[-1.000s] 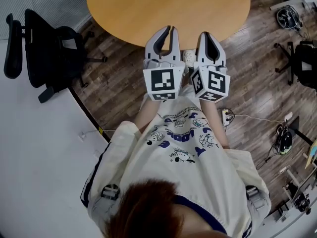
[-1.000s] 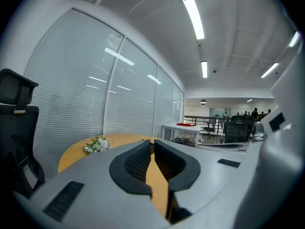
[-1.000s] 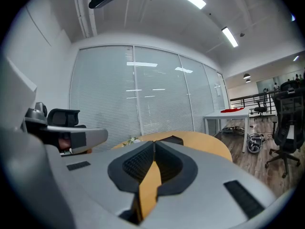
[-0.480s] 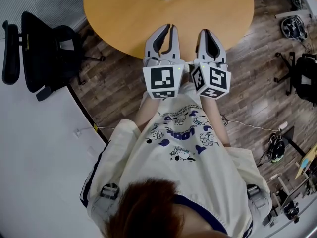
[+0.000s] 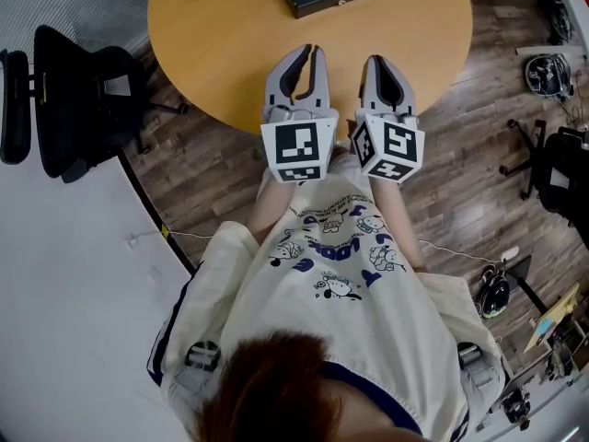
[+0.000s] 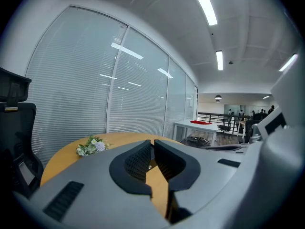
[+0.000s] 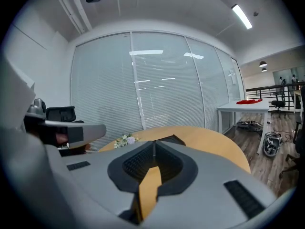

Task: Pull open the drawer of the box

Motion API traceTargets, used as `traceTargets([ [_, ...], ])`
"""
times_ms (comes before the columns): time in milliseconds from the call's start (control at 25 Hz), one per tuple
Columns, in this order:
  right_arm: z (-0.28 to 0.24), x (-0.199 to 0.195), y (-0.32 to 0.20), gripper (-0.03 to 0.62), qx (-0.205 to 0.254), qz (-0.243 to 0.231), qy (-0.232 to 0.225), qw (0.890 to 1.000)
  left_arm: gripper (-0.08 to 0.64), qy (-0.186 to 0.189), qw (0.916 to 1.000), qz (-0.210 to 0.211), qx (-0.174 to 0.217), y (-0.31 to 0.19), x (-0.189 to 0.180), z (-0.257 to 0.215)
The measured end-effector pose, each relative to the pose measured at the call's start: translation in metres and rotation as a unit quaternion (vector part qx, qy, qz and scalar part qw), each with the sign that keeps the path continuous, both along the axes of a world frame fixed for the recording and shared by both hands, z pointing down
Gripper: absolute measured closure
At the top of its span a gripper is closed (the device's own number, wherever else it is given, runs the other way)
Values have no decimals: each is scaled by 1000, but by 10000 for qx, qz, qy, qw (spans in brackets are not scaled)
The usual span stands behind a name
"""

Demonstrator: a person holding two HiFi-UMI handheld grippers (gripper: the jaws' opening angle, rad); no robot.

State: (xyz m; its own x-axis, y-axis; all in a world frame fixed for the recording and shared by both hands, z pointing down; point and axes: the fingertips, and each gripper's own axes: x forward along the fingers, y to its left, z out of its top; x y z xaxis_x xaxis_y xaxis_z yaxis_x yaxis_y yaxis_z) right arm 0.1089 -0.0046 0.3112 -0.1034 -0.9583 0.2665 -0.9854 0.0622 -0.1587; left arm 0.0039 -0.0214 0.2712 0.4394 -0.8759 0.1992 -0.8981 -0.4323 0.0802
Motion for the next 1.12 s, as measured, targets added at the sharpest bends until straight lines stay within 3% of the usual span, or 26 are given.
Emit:
traceTargets([
  [560, 29, 26, -69, 557, -293, -549, -52, 9980, 525, -128, 9990, -351, -228, -56, 35, 22],
  [1120, 62, 17, -97, 557, -623, -689, 13, 9957, 525, -102, 9973, -448, -568, -81, 28, 52],
])
